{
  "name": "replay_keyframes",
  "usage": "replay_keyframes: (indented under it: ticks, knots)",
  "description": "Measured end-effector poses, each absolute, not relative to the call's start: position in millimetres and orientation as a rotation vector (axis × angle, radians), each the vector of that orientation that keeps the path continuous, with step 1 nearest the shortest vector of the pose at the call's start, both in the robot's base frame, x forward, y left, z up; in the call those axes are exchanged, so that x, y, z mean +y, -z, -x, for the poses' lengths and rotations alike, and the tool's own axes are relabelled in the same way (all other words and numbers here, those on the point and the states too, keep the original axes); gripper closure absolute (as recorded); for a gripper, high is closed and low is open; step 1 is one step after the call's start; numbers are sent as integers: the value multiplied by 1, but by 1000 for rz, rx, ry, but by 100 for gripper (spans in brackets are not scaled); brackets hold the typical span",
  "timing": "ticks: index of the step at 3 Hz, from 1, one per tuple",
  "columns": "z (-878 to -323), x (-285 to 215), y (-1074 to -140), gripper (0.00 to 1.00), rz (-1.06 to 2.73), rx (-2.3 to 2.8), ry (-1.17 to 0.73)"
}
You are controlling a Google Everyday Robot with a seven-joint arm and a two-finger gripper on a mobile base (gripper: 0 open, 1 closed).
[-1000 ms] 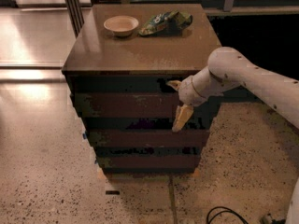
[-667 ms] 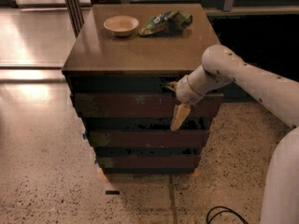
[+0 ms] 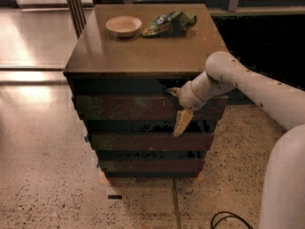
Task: Open top drawer
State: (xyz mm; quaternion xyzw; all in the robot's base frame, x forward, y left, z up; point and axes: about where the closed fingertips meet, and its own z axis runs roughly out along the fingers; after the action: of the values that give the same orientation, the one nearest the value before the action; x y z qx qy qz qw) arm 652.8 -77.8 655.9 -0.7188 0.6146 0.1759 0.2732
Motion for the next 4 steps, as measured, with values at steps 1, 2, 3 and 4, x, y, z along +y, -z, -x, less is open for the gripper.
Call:
replay_keyframes:
  ticks: [1, 2, 3, 4]
  knots:
    - [-654, -79, -644, 0, 1931, 1662, -514]
    - [-652, -78, -647, 0, 1931, 1662, -521]
    - [-632, -75, -654, 0, 1917, 1671, -580]
    - [-632, -75, -654, 0, 1917, 1671, -581]
